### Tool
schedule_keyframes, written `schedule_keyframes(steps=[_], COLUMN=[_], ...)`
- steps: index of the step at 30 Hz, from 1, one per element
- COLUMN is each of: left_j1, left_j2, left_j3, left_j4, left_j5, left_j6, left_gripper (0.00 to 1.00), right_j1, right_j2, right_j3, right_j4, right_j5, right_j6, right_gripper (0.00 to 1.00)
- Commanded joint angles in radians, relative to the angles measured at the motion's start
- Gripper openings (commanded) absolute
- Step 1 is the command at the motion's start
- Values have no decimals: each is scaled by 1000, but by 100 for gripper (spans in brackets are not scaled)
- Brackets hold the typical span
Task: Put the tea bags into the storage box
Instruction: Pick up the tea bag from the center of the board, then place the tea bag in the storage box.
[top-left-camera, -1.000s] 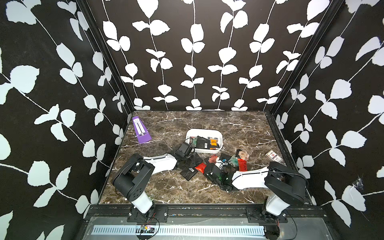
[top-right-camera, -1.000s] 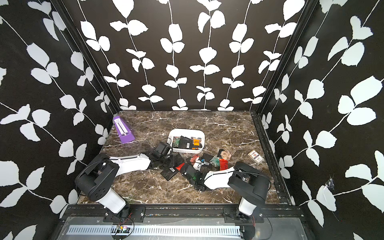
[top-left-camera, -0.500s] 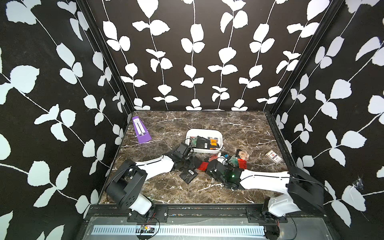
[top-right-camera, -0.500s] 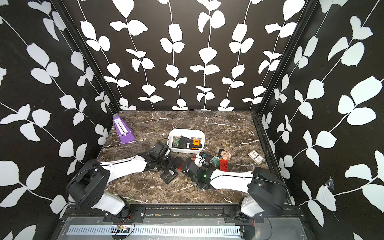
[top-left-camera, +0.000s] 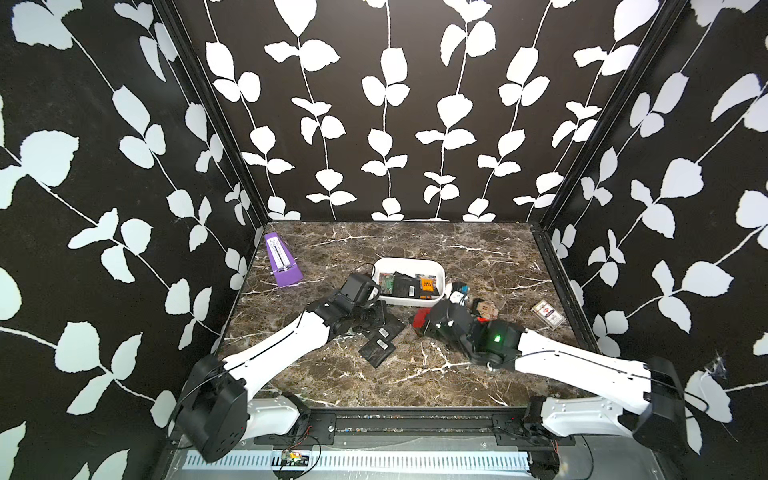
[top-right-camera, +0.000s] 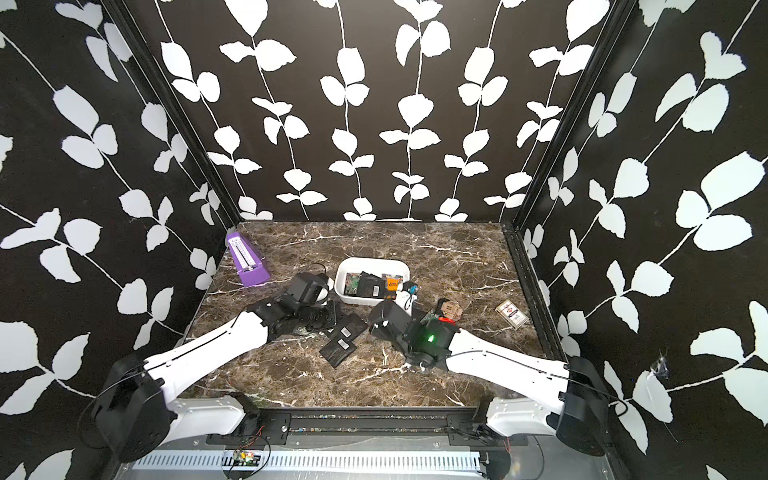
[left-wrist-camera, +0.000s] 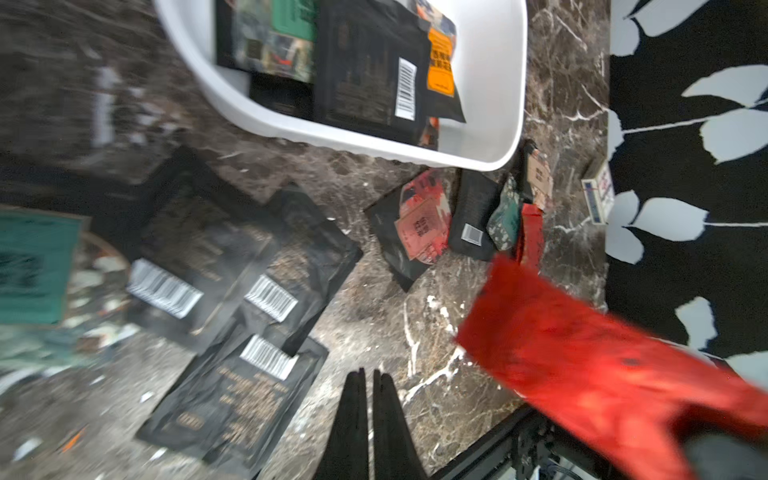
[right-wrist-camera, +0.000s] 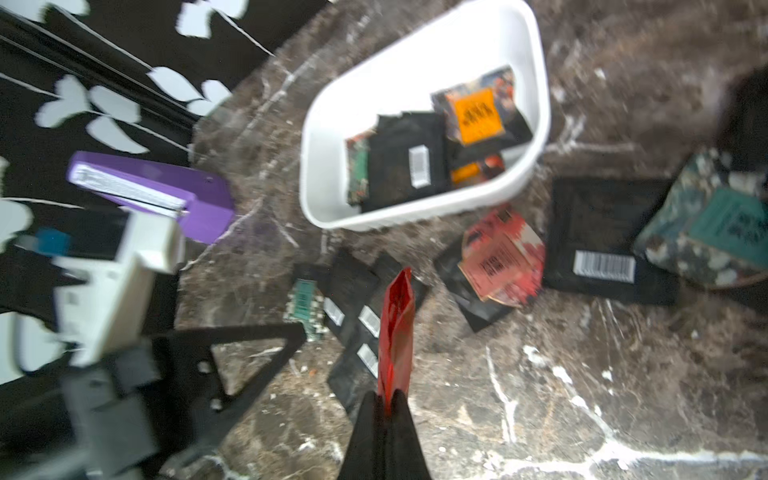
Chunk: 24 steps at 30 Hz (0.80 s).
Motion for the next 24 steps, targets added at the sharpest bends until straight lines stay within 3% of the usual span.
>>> schedule_keyframes(steps=[1,10,17,24], left_j1=[-3,5,4,5], left_j2=[-63,-173,-232,-253], left_j3=[-5,-121,-184,-210], left_j4=[-123,-151,-151,-150], left_j5=[-106,-115,-106,-96], left_j6=[40,7,-20,-38], left_gripper=[5,6,5,3], right_j1=[-82,-291,-339,-392], right_j2=[29,302,549,630], right_j3=[98,292,469,489], right_j4=[-54,74,125,146], right_j5=[-70,-270,-344,-357], right_j6=[-136,-241,-264,-244], right_gripper=[0,0,0,2])
